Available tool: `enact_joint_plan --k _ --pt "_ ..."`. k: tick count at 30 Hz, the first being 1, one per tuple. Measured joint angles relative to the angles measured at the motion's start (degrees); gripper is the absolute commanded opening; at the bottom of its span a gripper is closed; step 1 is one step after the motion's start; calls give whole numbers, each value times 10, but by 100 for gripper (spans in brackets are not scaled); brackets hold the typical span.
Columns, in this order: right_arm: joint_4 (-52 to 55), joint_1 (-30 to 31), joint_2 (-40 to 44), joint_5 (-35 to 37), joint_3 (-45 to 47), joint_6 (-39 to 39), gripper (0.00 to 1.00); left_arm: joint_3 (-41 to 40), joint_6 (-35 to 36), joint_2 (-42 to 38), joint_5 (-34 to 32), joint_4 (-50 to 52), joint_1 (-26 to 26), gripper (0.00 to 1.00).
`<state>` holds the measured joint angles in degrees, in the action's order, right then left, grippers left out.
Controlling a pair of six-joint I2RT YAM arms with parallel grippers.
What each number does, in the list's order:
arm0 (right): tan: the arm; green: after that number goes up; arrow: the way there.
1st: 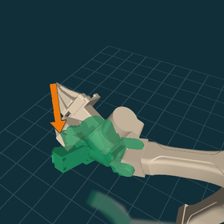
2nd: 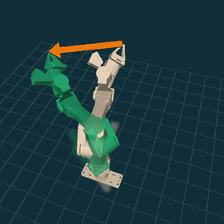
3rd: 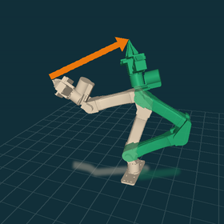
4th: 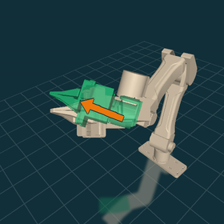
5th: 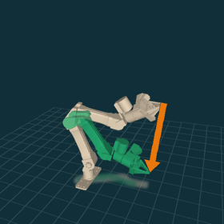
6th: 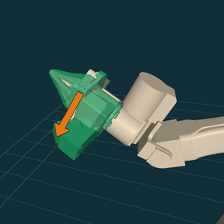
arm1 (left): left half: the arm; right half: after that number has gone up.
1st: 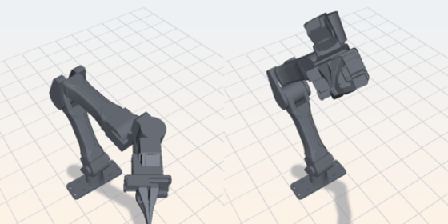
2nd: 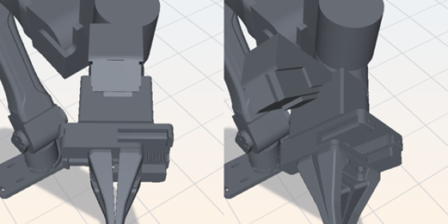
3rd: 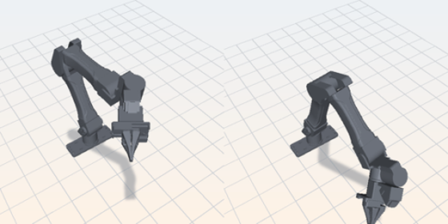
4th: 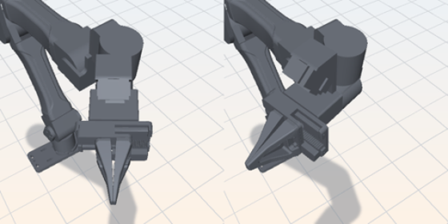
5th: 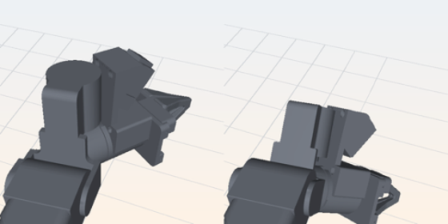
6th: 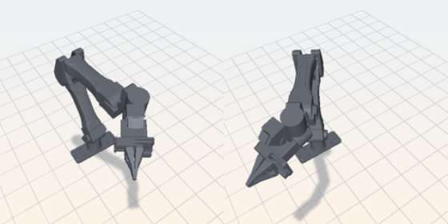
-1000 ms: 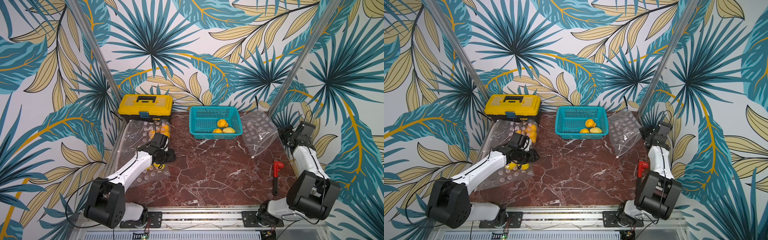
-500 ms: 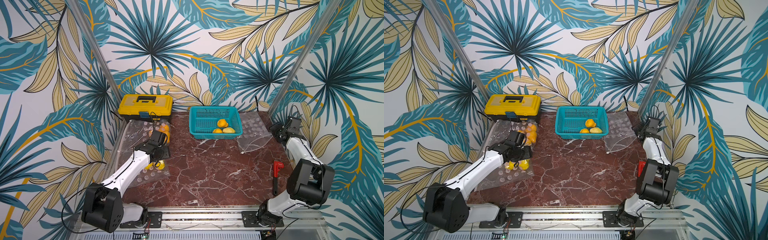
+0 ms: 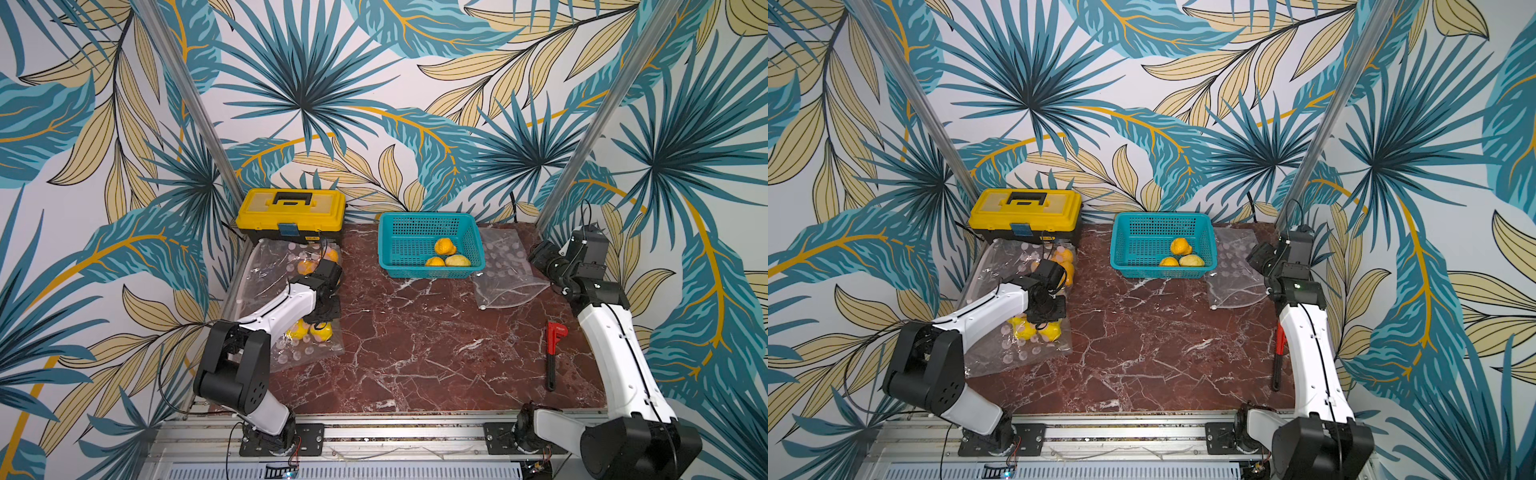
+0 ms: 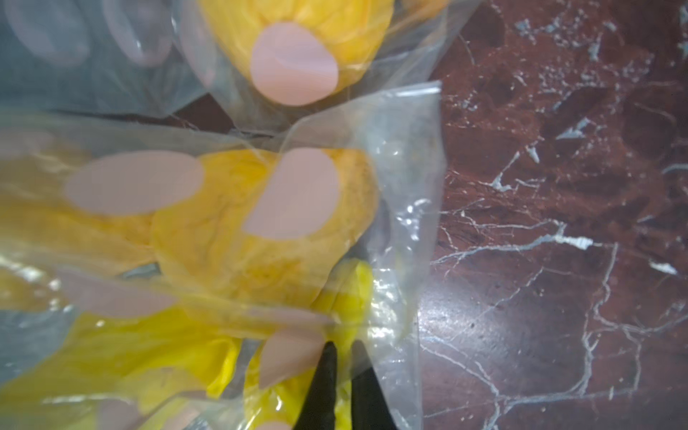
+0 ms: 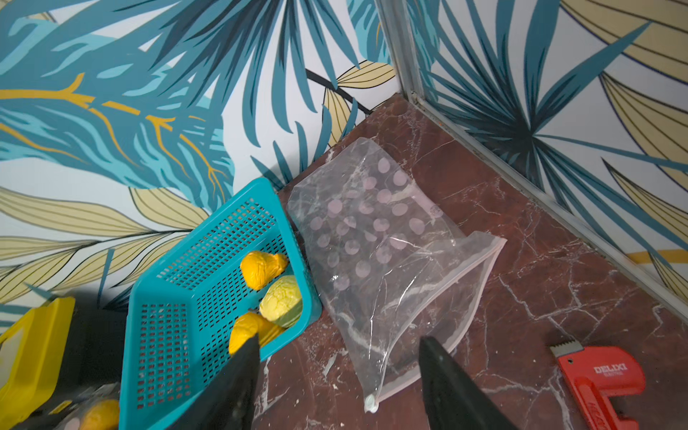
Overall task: Open the zip-top bag and take out the pear
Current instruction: Move the zipper food storage bag to the center of the board.
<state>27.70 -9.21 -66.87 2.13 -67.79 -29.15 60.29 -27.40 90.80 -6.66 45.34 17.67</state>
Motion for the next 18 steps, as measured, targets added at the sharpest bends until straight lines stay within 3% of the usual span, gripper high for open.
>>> enact_joint_plan --k 5,14,16,18 --pt "21 23 18 -2 14 1 68 12 -21 1 35 7 54 0" --pt "31 52 16 -11 19 0 68 87 -85 7 111 -1 202 0" --pt "31 58 14 -12 19 0 68 102 -94 13 143 -29 227 8" --pt "31 62 12 -13 19 0 68 105 -99 17 175 -58 242 26"
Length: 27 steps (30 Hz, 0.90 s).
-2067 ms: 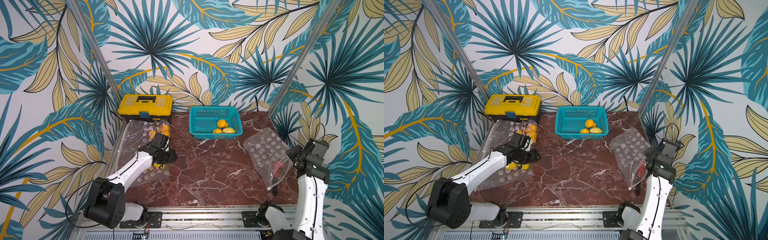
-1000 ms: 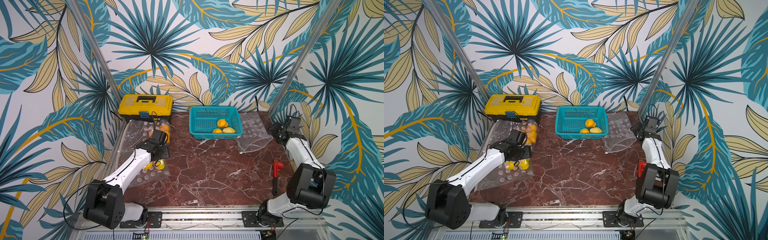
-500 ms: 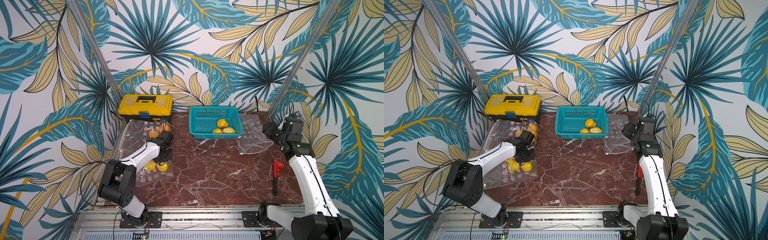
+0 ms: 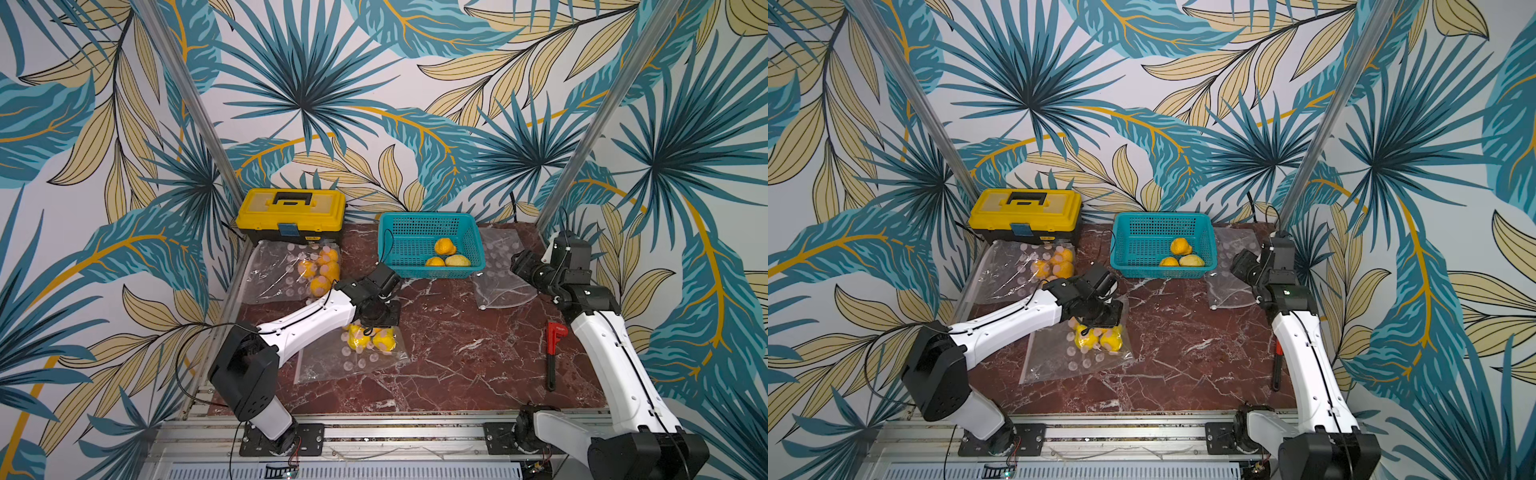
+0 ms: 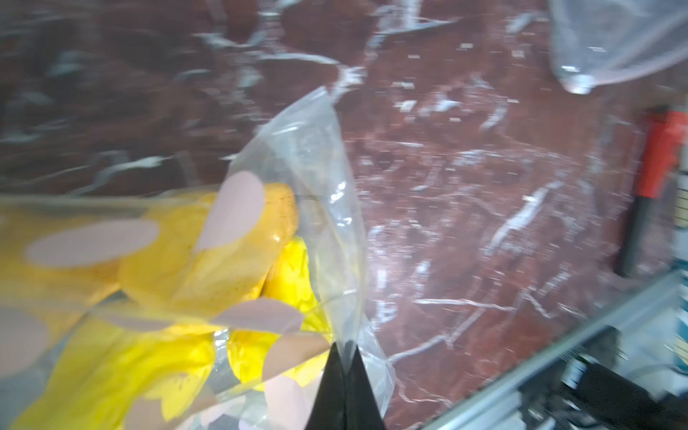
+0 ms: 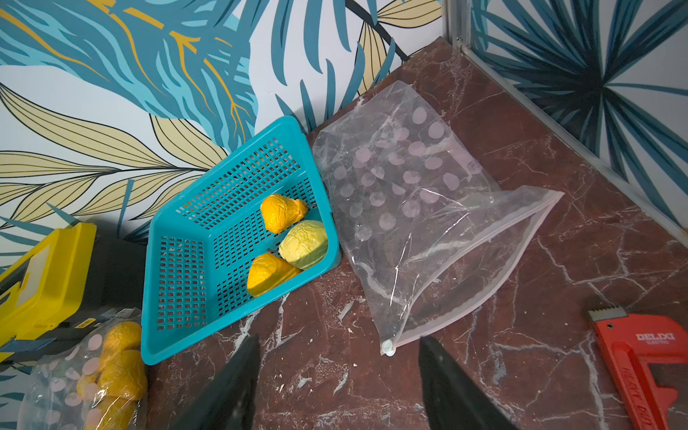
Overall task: Open the zip-top bag and take out the pear
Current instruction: Move the zipper food storage bag to the center of the board.
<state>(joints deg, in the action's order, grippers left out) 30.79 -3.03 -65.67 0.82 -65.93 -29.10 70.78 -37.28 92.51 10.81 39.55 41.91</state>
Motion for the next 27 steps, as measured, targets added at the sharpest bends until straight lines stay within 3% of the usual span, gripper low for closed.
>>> enact_joint_plan --k 2,4,9,18,23,27 --pt "1 3 -2 0 0 0 68 0 -4 1 17 -17 5 40" --pt "4 6 -4 -2 0 0 68 -1 -5 -1 21 -27 1 46" --pt "12 14 -5 -4 0 0 68 -37 -7 -46 22 -43 -46 48" --pt "22 29 -14 -7 0 5 68 -153 22 -181 4 -53 -220 59" --pt "24 34 -14 -9 0 5 68 -207 46 -179 -2 -63 -311 59" --pt "25 37 -16 -14 0 5 68 -242 59 -154 29 -99 -378 59"
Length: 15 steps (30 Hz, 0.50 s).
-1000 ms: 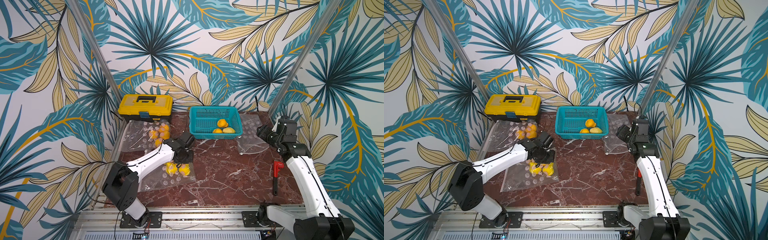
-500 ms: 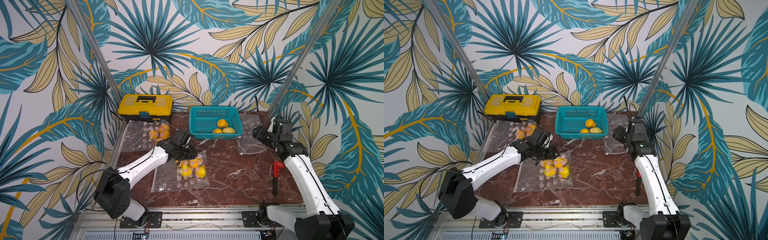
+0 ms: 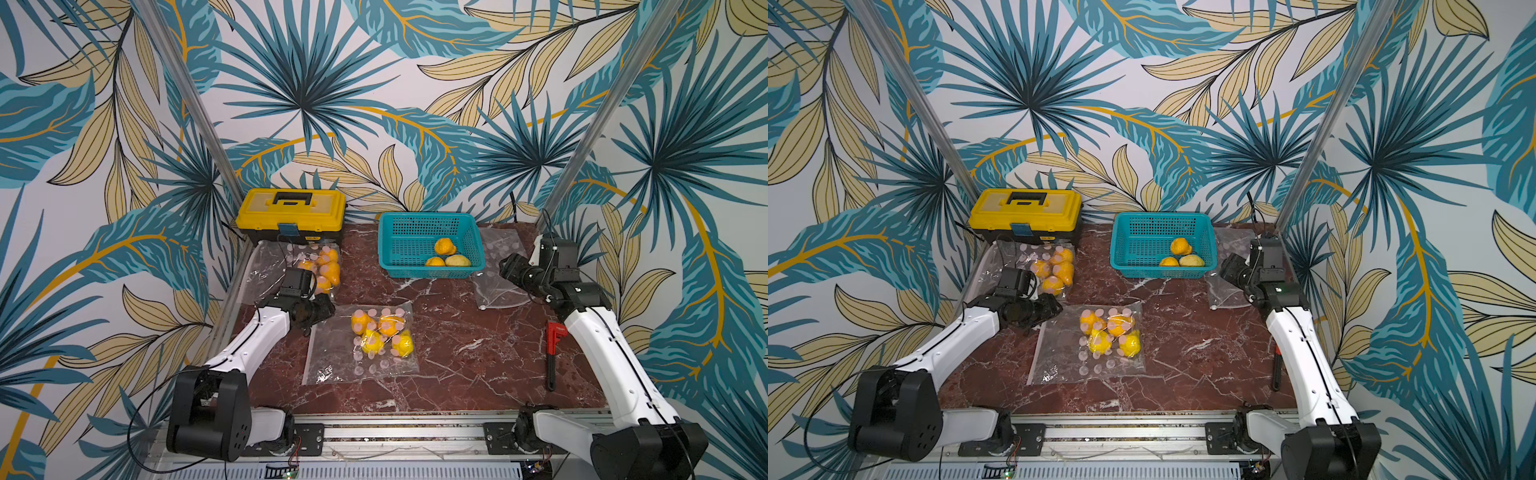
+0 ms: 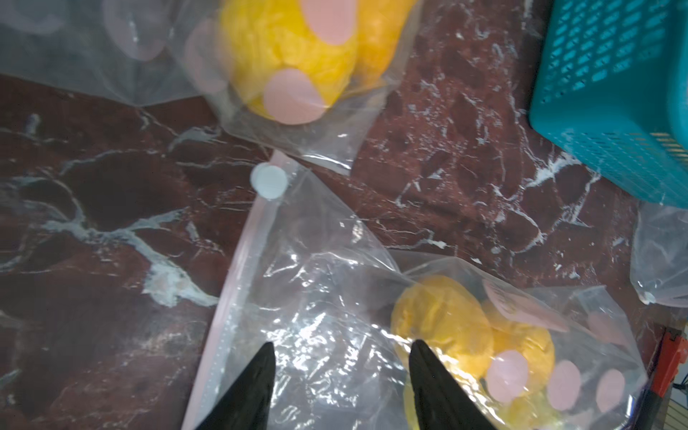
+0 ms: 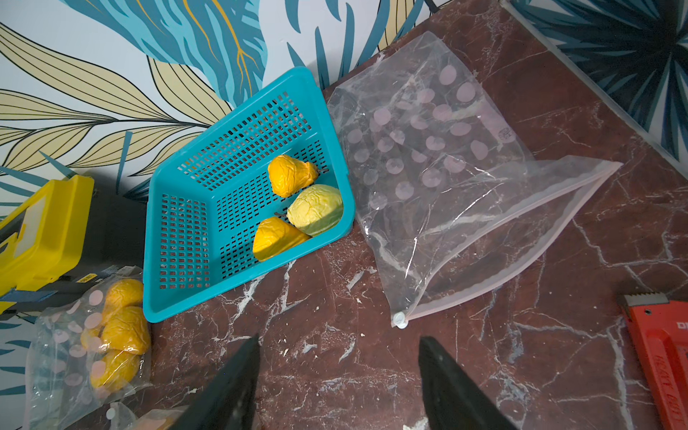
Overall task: Open the zip-top bag and take out the pear
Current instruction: Move the zipper food storage bag to the center of the board, then pick up the zipper food storage bag at the center of the board.
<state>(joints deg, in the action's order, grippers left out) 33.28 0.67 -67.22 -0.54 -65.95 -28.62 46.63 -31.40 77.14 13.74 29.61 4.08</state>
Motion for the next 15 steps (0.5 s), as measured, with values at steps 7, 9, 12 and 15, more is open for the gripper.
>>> enact_joint_plan --k 7,9,12,15 --pt "9 7 -4 -12 0 3 68 -32 8 56 46 -73 -63 62" --pt "15 9 -4 -14 0 5 68 -33 12 75 59 -90 -73 64" --pt "22 10 -4 -16 0 8 68 -33 17 111 88 -120 -102 65" --pt "30 11 -4 -17 0 10 68 -32 24 135 142 -156 -126 62"
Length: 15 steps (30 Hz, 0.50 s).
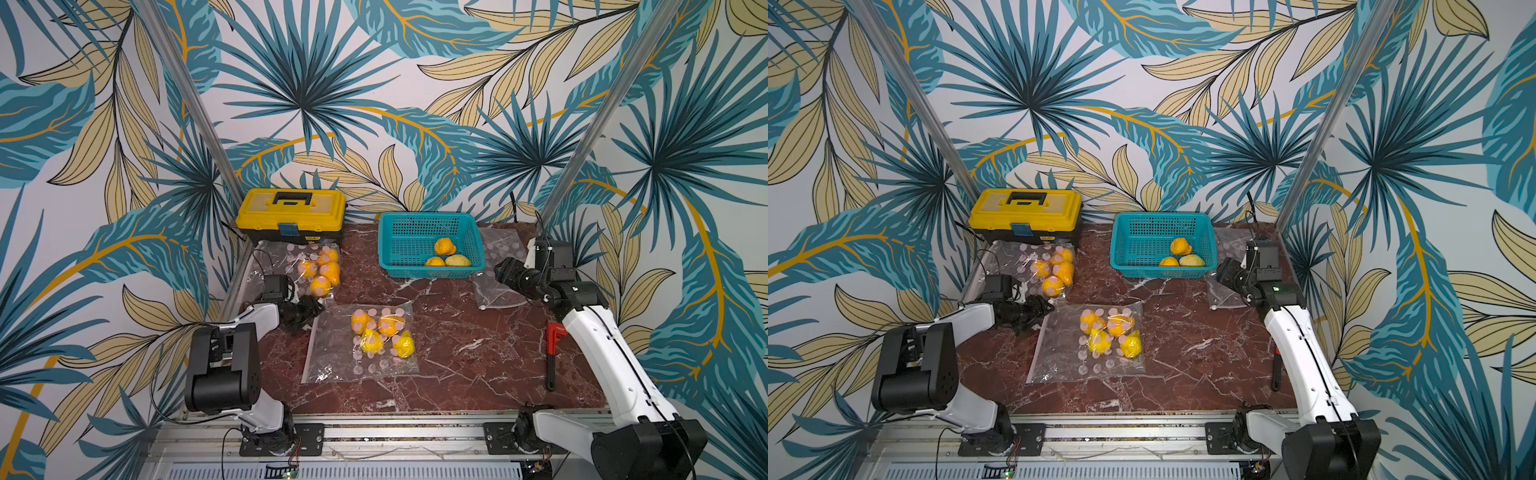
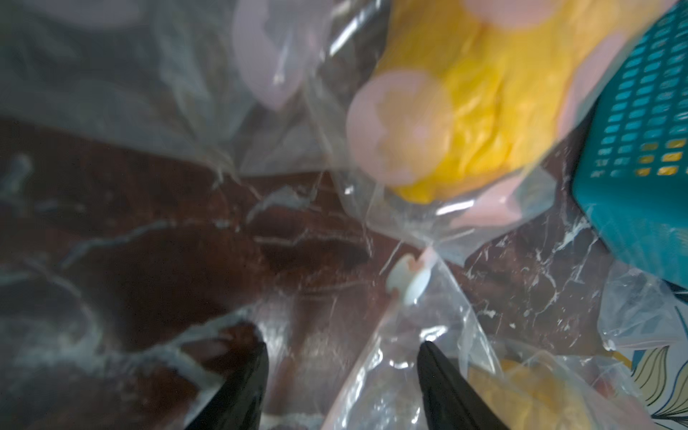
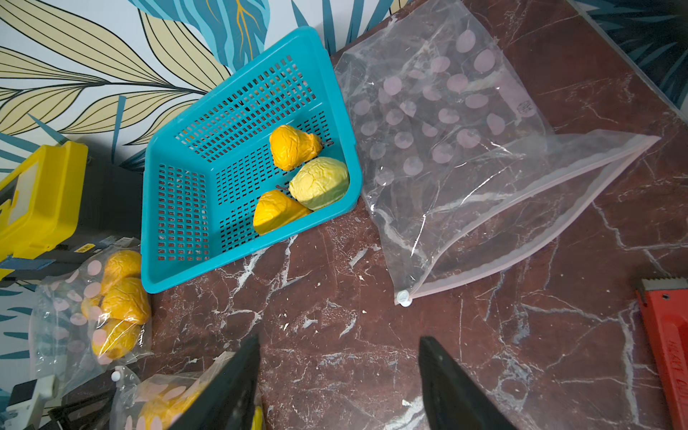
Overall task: Open the zip-top bag and take out the pear
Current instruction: Pick up the zipper food storage bag at the center of the board.
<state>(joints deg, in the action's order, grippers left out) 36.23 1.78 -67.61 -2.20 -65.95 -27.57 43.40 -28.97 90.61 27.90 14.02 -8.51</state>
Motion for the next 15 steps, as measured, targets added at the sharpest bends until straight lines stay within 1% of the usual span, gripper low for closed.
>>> enact_joint_plan --k 3,5,9,15 --pt "3 1 0 0 0 1 68 -2 3 19 57 -31 -10 58" --pt "3 2 0 0 0 2 68 -6 5 29 90 -45 -11 53" --pt "3 2 0 0 0 1 68 -11 10 43 146 -55 -11 35" --pt "3 9 0 0 0 0 68 -16 13 36 187 -61 -11 11"
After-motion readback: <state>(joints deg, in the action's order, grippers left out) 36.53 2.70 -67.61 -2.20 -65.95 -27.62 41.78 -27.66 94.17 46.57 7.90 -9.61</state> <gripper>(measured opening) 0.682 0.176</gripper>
